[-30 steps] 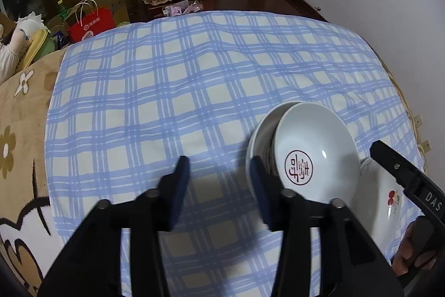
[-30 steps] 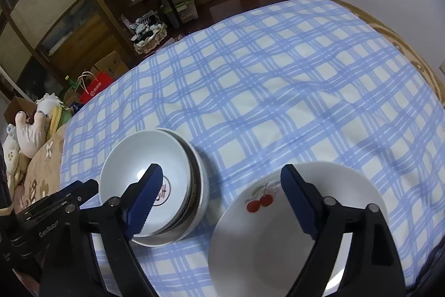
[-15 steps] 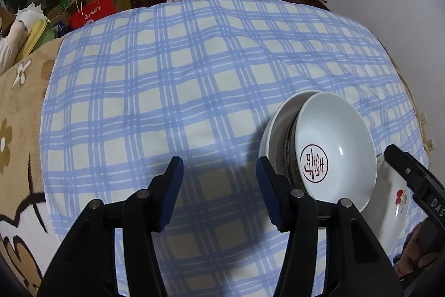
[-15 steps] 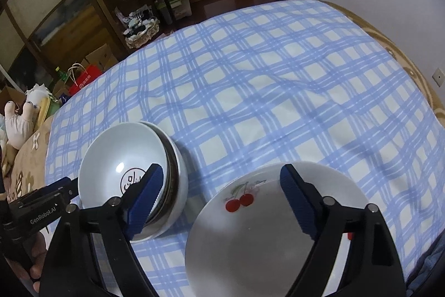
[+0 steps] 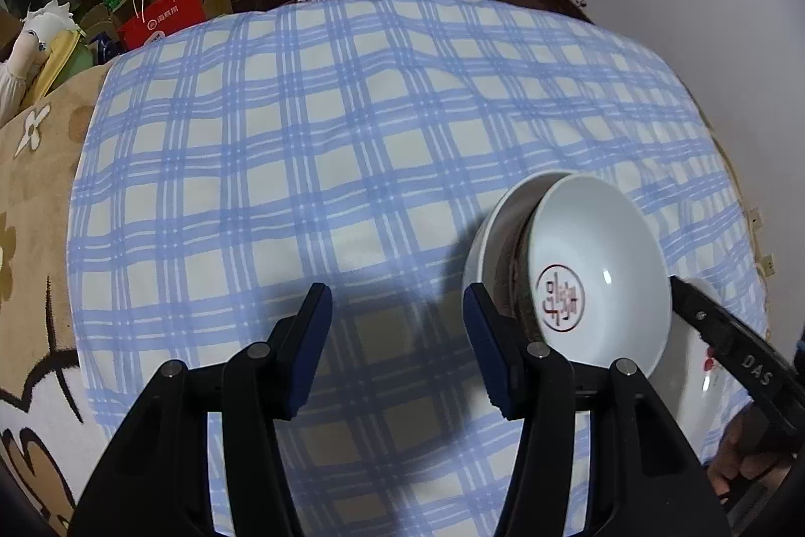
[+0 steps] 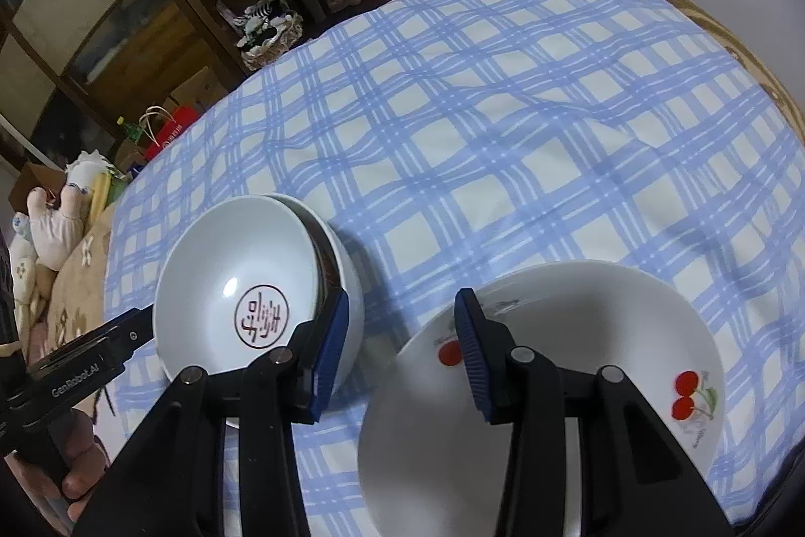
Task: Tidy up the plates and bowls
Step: 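Lower the held bowl into the stacked bowls with both grippers, then lift the three-bowl stack with both grippers and carry it toward the cherry plate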
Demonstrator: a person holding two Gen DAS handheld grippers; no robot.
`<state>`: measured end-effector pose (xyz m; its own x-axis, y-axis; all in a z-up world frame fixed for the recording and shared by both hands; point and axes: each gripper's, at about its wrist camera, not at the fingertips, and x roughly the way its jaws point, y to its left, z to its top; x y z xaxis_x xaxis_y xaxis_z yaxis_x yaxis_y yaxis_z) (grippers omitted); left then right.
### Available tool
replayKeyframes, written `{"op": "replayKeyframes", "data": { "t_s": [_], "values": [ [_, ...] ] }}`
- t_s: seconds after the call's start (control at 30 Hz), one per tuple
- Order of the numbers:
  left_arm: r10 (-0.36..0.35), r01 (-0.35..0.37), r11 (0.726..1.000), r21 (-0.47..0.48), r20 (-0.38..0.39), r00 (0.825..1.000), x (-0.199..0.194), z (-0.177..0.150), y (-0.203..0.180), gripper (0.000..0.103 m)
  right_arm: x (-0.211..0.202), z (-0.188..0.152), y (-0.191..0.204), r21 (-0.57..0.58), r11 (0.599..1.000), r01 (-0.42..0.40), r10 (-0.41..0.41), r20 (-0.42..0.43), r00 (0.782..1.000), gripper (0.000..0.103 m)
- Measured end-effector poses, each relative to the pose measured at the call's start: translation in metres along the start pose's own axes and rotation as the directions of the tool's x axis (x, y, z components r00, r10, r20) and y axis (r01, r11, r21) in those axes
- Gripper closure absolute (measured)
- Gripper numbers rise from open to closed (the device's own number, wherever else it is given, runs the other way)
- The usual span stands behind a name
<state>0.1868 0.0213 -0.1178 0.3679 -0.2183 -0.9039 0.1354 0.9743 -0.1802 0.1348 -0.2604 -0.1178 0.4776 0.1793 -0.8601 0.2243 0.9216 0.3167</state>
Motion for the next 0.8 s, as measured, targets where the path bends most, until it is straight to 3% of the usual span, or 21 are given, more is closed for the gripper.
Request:
{"op": "replayKeyframes", "data": {
  "t_s": [0.13, 0.3, 0.63, 0.7, 0.77, 0.8],
  "values": [
    [-0.026, 0.026, 1.000, 0.009, 0.011, 1.000, -0.005, 0.000, -0.002, 0.050, 0.002, 0.000, 0.000, 0.014, 1.000, -0.018, 0.018, -0.007, 1.000, 0.057],
    [-0.044, 0.045, 0.999, 0.023, -0.030, 0.999, 0.004, -0.002, -0.008, 0.050, 0.003, -0.001, 0.003, 0.001, 1.000, -0.019, 0.019, -0.013, 1.000, 0.057],
    [-0.011, 0.012, 0.999, 0.039, -0.043, 0.999, 0.011, -0.002, -0.011, 0.053, 0.003, 0.000, 0.005, 0.002, 1.000, -0.015, 0.015, -0.016, 1.000, 0.058],
    [-0.009, 0.011, 0.999, 0.046, -0.045, 0.999, 0.012, -0.003, -0.011, 0.053, 0.003, 0.000, 0.005, 0.004, 1.000, -0.025, 0.025, -0.020, 0.999, 0.064],
    [-0.015, 0.018, 0.998, 0.054, -0.046, 0.999, 0.012, -0.003, -0.014, 0.059, 0.004, 0.000, 0.006, 0.029, 0.996, -0.083, 0.084, -0.031, 0.996, 0.081],
    [-0.015, 0.018, 0.998, 0.061, -0.047, 0.999, 0.012, -0.003, -0.016, 0.062, 0.004, 0.000, 0.007, 0.037, 0.995, -0.091, 0.092, -0.036, 0.995, 0.082]
  ]
}}
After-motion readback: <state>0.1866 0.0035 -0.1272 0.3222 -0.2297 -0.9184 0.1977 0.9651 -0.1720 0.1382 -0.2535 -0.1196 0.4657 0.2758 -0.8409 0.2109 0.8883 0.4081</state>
